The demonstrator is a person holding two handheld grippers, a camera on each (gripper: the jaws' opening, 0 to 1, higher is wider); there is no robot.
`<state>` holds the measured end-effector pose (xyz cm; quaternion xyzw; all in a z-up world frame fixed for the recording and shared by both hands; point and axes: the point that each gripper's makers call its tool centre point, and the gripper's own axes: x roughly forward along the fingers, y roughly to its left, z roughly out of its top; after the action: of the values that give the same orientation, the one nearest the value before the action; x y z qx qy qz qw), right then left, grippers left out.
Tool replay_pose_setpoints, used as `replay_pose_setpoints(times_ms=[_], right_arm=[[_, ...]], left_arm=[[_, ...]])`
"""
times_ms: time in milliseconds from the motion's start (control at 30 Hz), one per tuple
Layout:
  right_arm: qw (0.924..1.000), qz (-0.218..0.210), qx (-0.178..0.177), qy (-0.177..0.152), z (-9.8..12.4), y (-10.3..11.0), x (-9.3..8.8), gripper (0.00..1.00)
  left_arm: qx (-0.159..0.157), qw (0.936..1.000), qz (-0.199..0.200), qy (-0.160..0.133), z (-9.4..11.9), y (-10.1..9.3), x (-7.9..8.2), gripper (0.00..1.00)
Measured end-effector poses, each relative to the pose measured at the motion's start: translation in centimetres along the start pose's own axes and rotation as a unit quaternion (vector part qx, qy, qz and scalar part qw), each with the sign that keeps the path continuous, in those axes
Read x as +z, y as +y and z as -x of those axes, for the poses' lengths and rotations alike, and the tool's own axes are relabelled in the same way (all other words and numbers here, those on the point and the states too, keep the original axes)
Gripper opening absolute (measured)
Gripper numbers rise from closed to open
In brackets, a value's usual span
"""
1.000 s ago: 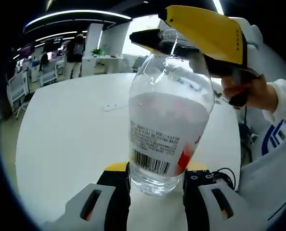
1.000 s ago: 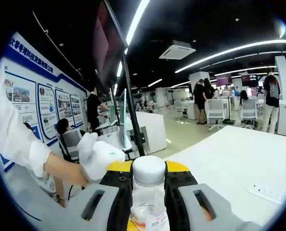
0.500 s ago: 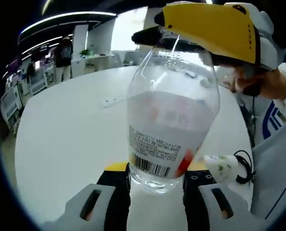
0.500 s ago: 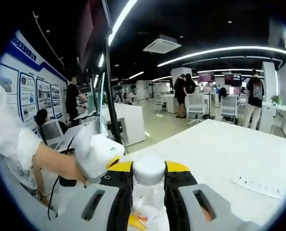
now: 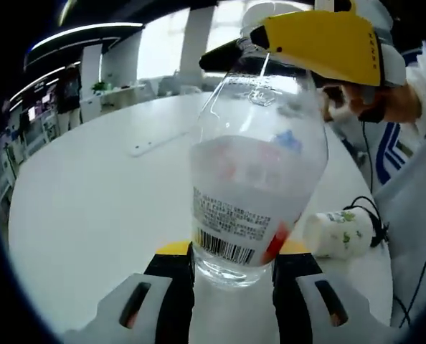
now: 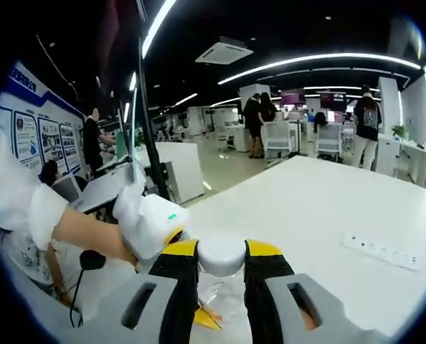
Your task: Arrange the tabletop items into an orderly group along one side of the table until the central work area is clear of visible clutter.
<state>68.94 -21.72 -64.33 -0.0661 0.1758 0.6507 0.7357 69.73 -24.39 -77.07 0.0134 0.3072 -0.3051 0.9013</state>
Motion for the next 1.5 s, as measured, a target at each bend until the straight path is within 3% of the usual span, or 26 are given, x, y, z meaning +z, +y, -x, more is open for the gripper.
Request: replay_pose_setpoints(times_ms=[300,667,767,900,1200,1300,1500], right_arm=[[0.9995,-0.007,-0.014,0.028,-0.2,0.1,-1.5,0.2],[0.9994,-0.008,-0.027,0.022,-0.7,0.1,-1.3,0.2],[0.9993,-0.013,-0.029,0.02,-1.1,0.1,-1.2,0.2],[0.9992,0.016,-0.03,0.021,-1.2,0.8,-1.4,0.2],[0.9989,0.01,-0.044,0.008,-1.2,0.4,-1.3,0.2],[0.9989,0.017,-0.042,0.011,-1.2,0.4,-1.3,0.2],[0.9988,0.026,-0.04,0.009,-1.1,0.4,-1.4,0.2]], left_arm=[[-0.025,0.9997,-0.004,0.001,-1.0,-0.6,-1.0,0.38],[-0.038,0.9992,-0.013,-0.008,-0.8,-0.3,-0.9,0.38],[-0.031,0.9994,-0.006,-0.009,-0.9,-0.1,-1.0,0.38],[-0.025,0.9997,0.005,-0.007,-0.8,0.1,-1.4,0.39],[-0.008,0.9998,0.017,-0.011,-0.5,0.3,-1.5,0.38],[-0.002,0.9985,0.04,-0.039,0.0,0.5,-0.5,0.43],[0.013,0.9992,0.029,-0.023,1.2,0.5,-0.8,0.51]])
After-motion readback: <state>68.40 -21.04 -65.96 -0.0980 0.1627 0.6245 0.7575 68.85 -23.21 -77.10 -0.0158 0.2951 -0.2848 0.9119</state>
